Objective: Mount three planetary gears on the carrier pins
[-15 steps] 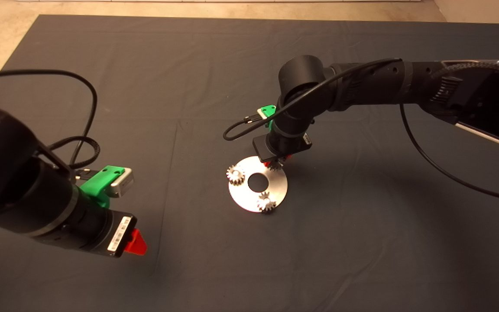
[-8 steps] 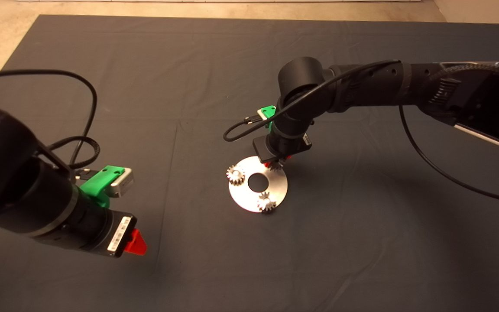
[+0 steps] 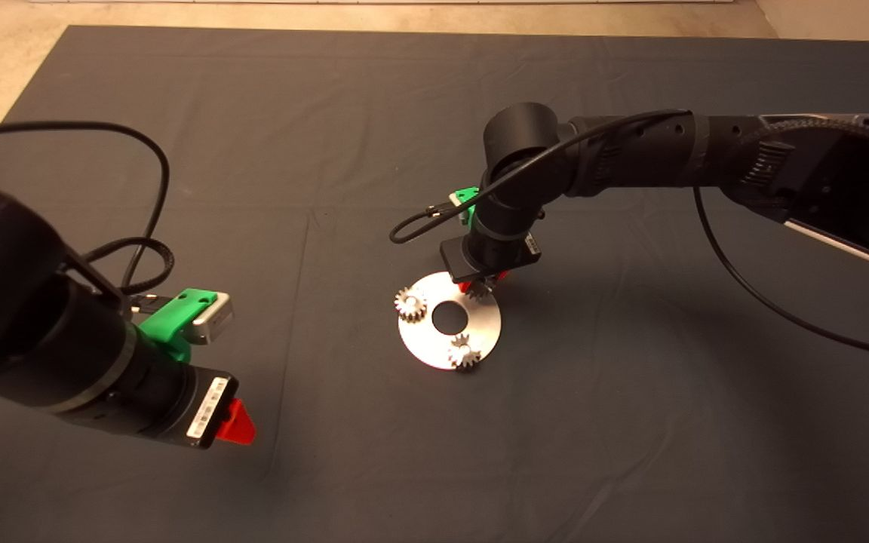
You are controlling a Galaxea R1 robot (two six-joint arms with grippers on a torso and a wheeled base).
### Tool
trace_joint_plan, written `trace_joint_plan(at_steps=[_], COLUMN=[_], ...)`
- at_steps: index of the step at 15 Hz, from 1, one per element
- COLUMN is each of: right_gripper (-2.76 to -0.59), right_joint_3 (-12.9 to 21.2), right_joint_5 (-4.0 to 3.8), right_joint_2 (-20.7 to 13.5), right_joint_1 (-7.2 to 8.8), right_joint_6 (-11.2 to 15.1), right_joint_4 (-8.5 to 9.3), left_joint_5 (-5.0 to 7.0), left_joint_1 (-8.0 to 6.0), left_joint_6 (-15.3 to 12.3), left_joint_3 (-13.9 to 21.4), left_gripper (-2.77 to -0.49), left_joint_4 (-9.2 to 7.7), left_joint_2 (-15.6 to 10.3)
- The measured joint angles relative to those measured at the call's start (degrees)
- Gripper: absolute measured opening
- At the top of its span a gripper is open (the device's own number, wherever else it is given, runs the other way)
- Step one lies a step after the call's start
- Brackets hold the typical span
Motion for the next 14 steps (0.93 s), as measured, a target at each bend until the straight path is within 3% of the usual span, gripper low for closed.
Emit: trace_joint_plan(at_steps=[14], right_gripper=[-2.22], right_joint_3=[-0.1], right_joint_5=[0.05], right_joint_2=[0.0], right_joint_1=[-0.07], right_joint_6=[-0.2], right_joint_4=[-0.02], left_joint_5=[0.02], left_joint_1=[0.0], left_joint_6=[-0.3], left_joint_3=[0.3], left_gripper=[-1.08], left_joint_4=[-0.02], left_joint_2=[0.0])
